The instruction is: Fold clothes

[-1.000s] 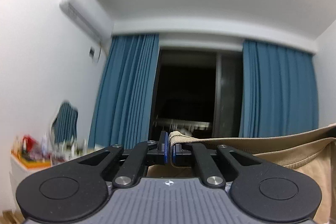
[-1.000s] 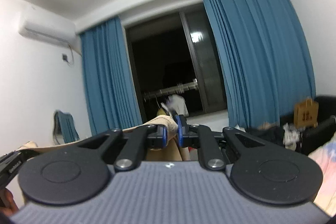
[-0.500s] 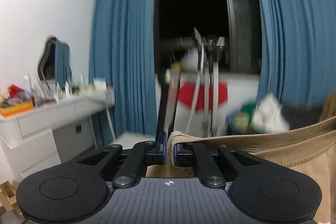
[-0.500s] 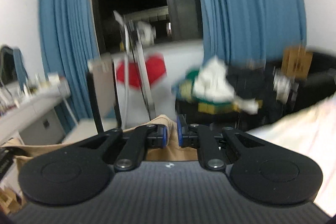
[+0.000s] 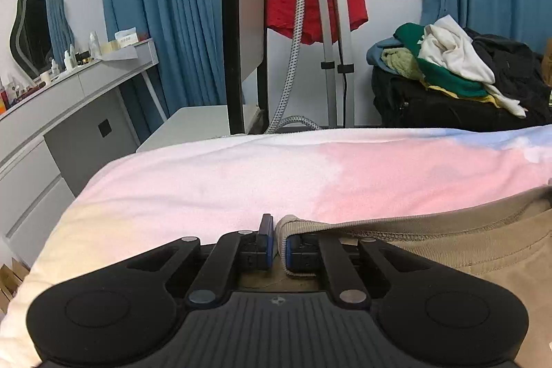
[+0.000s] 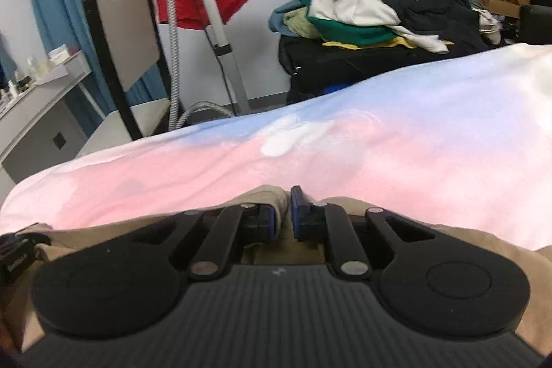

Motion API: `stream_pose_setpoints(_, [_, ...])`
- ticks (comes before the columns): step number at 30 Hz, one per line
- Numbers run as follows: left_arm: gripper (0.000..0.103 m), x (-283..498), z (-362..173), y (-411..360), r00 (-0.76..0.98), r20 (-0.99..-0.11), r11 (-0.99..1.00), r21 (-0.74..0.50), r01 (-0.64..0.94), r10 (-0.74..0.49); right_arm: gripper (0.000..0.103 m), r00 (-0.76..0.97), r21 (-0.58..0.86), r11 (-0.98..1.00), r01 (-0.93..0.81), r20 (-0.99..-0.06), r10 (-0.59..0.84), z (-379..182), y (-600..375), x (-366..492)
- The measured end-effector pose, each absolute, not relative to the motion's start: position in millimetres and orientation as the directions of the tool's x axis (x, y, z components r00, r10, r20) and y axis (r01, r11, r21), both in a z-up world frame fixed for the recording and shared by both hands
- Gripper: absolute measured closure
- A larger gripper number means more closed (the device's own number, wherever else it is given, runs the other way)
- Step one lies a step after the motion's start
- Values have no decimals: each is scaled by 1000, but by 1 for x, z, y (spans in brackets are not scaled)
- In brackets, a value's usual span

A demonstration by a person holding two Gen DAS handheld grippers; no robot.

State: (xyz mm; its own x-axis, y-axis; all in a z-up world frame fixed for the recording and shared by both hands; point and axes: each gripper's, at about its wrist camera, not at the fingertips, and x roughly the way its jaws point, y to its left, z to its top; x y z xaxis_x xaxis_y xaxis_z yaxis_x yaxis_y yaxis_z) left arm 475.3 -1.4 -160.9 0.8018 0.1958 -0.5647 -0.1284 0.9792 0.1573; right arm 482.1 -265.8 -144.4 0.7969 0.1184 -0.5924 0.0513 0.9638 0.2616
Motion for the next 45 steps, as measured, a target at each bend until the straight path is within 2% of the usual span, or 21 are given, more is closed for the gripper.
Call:
stream_pose_setpoints(1, [76, 475, -157, 0, 799, -567, 978, 155, -137, 201, 89, 787, 273, 961, 47, -602, 132, -144, -267, 482])
stream_pose_setpoints(2, [50, 472, -147, 0, 800, -569, 980, 149, -130, 193, 84, 779, 292, 956, 36, -608, 156, -140, -269, 482])
stream_pose_setpoints(3, [26, 469, -136, -1, 801, -571, 982, 142, -120, 181, 71, 769, 312, 950, 24, -612, 182, -137, -270, 481])
stream_pose_setpoints(4, [19, 466, -125, -1, 802, -573, 985, 136, -111, 169, 62, 760, 332, 943, 12, -617, 207, -133, -272, 480])
stream_pose_setpoints(5, [13, 463, -114, -2, 802, -576, 986, 130, -101, 157, 43, 754, 345, 938, 2, -617, 226, -129, -274, 481])
stream_pose_setpoints(6, [9, 460, -103, -2, 803, -578, 988, 123, -91, 146, 32, 757, 347, 938, -1, -613, 228, -125, -274, 478])
stream_pose_setpoints(9, [1, 449, -84, -10, 801, -591, 994, 108, -33, 91, 25, 770, 356, 934, -8, -594, 233, -114, -271, 468])
stream_pose_setpoints(13, [1, 407, -59, -17, 842, -539, 993, 106, 53, 13, 25, 791, 374, 926, -42, -553, 260, -96, -266, 440])
stream_pose_setpoints(16, [1, 357, -41, -4, 876, -480, 995, 50, 83, -48, 25, 817, 386, 921, -58, -511, 265, -85, -264, 402])
stream_pose_setpoints(18, [1, 323, -30, 12, 891, -445, 995, -21, 94, -94, 25, 833, 403, 913, -67, -481, 273, -77, -264, 370])
stream_pose_setpoints(22, [1, 257, -26, 67, 906, -410, 974, -225, 14, -108, 25, 850, 421, 904, -69, -450, 274, -63, -263, 295])
stream_pose_setpoints(27, [3, 206, -45, 149, 880, -468, 858, -480, -184, -73, 25, 857, 547, 836, -43, -410, 312, -58, -272, 197])
stream_pose_setpoints(31, [8, 191, -58, 190, 865, -489, 717, -642, -272, -110, 27, 842, 652, 758, 20, -420, 339, -71, -283, 144])
stream_pose_setpoints(34, [17, 191, -73, 204, 858, -500, 648, -693, -315, -118, 33, 844, 689, 723, 48, -415, 340, -83, -291, 123])
stream_pose_setpoints(36, [27, 200, -88, 209, 843, -524, 620, -703, -350, -118, 54, 841, 696, 713, 82, -432, 326, -94, -296, 122])
stream_pose_setpoints(38, [37, 210, -103, 213, 826, -552, 607, -698, -380, -118, 60, 820, 691, 715, 106, -467, 331, -106, -296, 134])
stream_pose_setpoints(42, [52, 238, -125, 214, 815, -572, 647, -657, -387, -95, 61, 785, 703, 702, 113, -496, 371, -129, -289, 158])
stream_pose_setpoints(44, [53, 246, -128, 215, 821, -561, 656, -660, -366, -106, 61, 770, 707, 699, 102, -501, 395, -138, -285, 166])
stream_pose_setpoints(45, [59, 250, -130, 216, 825, -554, 659, -663, -356, -112, 61, 764, 706, 702, 95, -503, 403, -142, -283, 168])
